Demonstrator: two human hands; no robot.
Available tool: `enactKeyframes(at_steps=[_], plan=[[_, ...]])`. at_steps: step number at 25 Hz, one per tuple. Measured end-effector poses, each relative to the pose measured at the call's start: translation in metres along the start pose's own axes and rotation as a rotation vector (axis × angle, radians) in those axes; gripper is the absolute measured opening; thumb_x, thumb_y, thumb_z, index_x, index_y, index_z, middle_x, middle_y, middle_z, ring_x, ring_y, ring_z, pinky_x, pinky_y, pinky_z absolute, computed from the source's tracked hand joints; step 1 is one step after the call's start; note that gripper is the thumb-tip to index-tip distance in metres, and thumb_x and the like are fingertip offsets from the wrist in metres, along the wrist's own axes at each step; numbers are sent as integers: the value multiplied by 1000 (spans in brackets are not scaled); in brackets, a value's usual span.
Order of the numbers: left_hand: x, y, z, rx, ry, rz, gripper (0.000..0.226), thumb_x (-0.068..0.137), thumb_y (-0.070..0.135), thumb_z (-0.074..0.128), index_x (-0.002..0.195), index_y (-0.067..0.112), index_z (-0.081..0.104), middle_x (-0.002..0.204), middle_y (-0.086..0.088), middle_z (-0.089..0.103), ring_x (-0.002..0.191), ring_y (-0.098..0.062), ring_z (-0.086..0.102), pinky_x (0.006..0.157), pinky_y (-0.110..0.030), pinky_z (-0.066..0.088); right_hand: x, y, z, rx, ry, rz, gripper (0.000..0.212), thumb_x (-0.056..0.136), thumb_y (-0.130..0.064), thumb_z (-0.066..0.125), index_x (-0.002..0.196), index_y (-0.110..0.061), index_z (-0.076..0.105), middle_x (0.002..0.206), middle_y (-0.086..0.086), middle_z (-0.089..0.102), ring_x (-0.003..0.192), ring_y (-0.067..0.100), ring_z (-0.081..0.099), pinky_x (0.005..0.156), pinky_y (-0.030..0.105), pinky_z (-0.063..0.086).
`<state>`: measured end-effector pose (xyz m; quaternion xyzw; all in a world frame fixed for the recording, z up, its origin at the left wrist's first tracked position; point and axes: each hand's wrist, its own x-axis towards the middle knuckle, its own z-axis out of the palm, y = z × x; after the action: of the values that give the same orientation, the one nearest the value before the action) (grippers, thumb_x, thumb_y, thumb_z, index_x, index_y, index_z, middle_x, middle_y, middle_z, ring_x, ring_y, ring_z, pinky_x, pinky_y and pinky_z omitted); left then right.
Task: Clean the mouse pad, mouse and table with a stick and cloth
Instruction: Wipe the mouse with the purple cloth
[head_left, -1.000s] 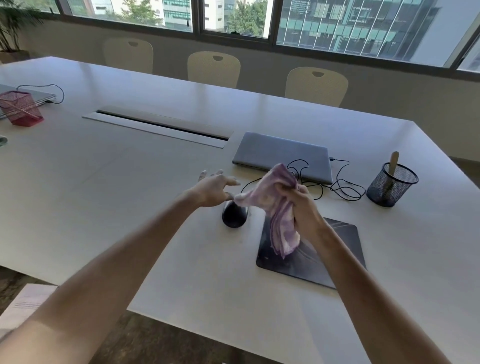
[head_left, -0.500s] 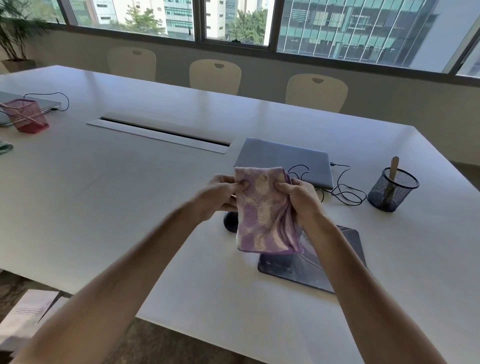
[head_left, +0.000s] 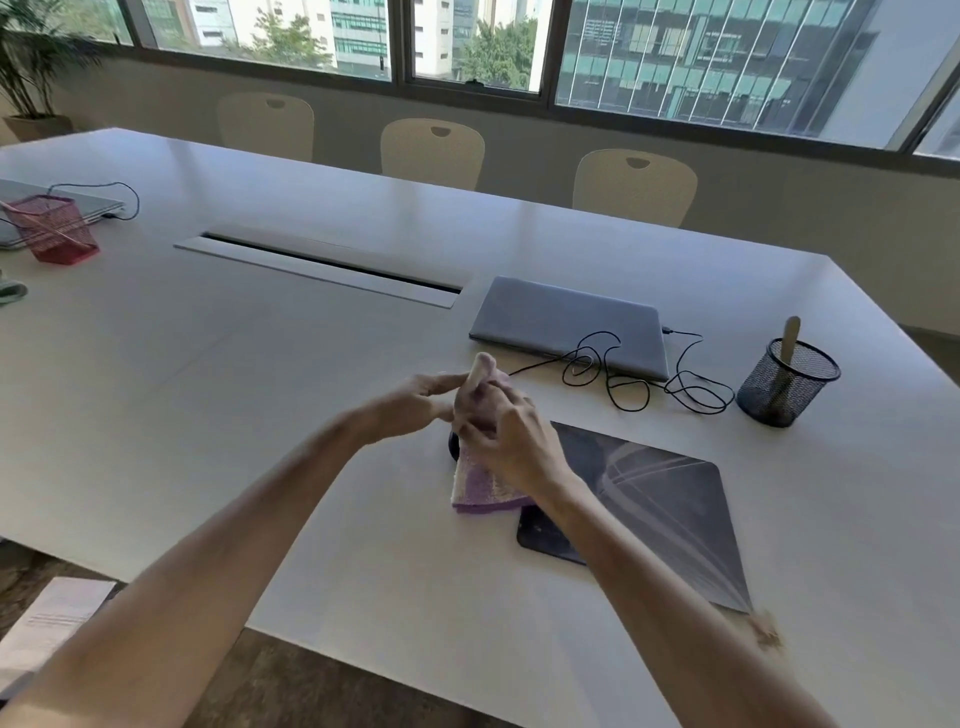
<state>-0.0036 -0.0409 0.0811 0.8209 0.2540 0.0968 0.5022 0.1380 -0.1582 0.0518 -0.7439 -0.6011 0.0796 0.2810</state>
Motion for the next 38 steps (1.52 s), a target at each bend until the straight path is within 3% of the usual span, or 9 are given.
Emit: enactKeyframes(at_steps=[5, 9, 16, 18, 21, 24, 27, 31, 38], plan=[[0, -30, -9, 340, -110, -181, 100, 63, 32, 70, 139, 66, 14, 161, 2, 11, 148, -19, -1, 118, -50, 12, 0, 0, 15, -35, 40, 54, 59, 87, -34, 54, 145, -29, 43, 149, 1, 47, 123, 27, 55, 92, 35, 47], [8, -39, 10, 376, -16, -26, 116, 51, 55, 79, 145, 57, 11, 155, 10, 28, 146, -17, 11, 116, -42, 4, -1, 7, 10, 58, 131, 181, 42, 98, -40, 43, 140, -42, 46, 129, 7, 65, 110, 34, 62, 88, 39, 48], [14, -45, 14, 379, 104, 43, 109, 43, 52, 86, 140, 39, 38, 144, 18, 37, 135, -5, 32, 116, -45, 3, -3, 13, 7, 72, 3, 113, 36, 96, -47, 49, 130, -45, 57, 146, -23, 45, 136, 8, 42, 104, 32, 40], [16, -42, 12, 332, 76, 38, 105, 38, 53, 85, 134, 31, 48, 140, 13, 43, 132, -7, 37, 116, -48, 9, -9, 15, 6, 72, -14, 14, 34, 94, -36, 55, 127, -39, 63, 145, -19, 49, 139, 9, 38, 109, 33, 38], [14, -38, 8, 283, 19, 80, 102, 45, 60, 75, 132, 18, 45, 126, 2, 55, 121, -15, 50, 111, -54, 21, -21, 23, 8, 124, 1, -384, 29, 88, -22, 58, 113, -23, 74, 131, -4, 64, 133, 11, 46, 114, 38, 33], [11, -35, 8, 349, 53, 112, 76, 49, 64, 64, 114, 29, 44, 96, 14, 60, 92, -5, 55, 103, -43, 24, -11, 35, 2, 101, -47, -594, 23, 91, -16, 62, 111, -15, 75, 124, 0, 68, 128, 12, 55, 115, 42, 33], [16, -38, 9, 429, 81, 90, 69, 45, 67, 62, 102, 30, 49, 87, 19, 57, 85, 0, 51, 102, -41, 22, 8, 40, -2, 58, -77, -664, 25, 95, -15, 59, 117, -13, 72, 125, 1, 68, 128, 11, 54, 116, 36, 32], [19, -39, 8, 388, 54, 60, 78, 34, 63, 79, 105, 39, 58, 99, 26, 56, 98, 4, 50, 98, -37, 19, 30, 40, 3, 49, -106, -568, 29, 100, -18, 52, 123, -11, 68, 131, 4, 64, 132, 17, 50, 114, 35, 35], [18, -42, 9, 384, 83, 21, 121, 34, 58, 82, 138, 30, 26, 127, 18, 58, 131, -12, 42, 116, -49, -1, 45, 41, 1, 40, -140, -166, 35, 104, -32, 42, 127, -18, 65, 135, 2, 61, 129, 18, 53, 105, 35, 44]])
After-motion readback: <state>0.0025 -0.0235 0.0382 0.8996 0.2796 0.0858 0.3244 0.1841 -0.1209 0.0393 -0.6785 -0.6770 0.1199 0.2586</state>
